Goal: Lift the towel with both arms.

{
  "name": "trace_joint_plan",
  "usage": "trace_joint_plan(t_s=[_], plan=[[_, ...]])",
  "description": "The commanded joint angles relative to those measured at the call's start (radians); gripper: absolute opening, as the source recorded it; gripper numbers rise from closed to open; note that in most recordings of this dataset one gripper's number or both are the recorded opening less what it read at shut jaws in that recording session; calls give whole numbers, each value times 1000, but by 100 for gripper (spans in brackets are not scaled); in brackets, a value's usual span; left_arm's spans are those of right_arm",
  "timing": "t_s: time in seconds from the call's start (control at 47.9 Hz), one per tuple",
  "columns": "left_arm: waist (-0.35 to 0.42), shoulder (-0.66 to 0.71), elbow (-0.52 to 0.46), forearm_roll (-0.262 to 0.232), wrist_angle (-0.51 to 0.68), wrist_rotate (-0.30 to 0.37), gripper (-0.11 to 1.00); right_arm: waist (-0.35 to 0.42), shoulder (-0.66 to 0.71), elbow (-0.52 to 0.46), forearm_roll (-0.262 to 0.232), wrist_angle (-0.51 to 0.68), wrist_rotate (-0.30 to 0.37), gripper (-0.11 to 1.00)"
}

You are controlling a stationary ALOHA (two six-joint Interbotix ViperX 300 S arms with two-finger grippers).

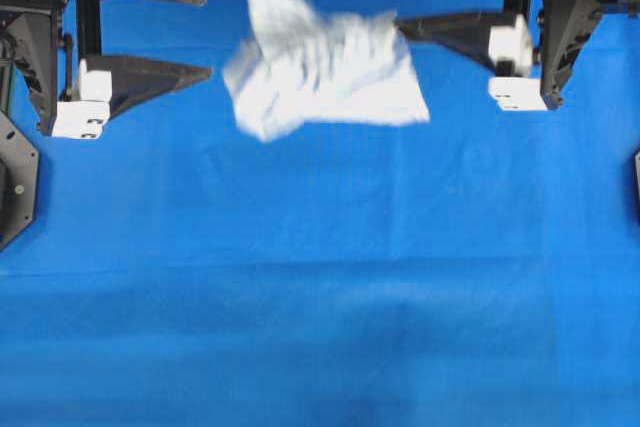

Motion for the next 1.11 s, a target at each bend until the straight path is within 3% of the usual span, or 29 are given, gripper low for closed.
trace_joint_plan(t_s=[0.0,0.272,0.46,0.731,1.087], plan=[[-3,-9,-23,2,-9,0,92,-2,-17,-8,0,-3,-2,69],[-5,-9,-6,2,-9,-2,92,6,-18,21,2,5,8,66],[-26,14,78,2,-32,-2,92,46,-23,109,5,2,17,66],[-34,109,268,2,-255,-2,92,51,-15,321,6,-132,80,66],[-44,313,410,2,-486,-2,92,40,69,529,6,-328,127,66]])
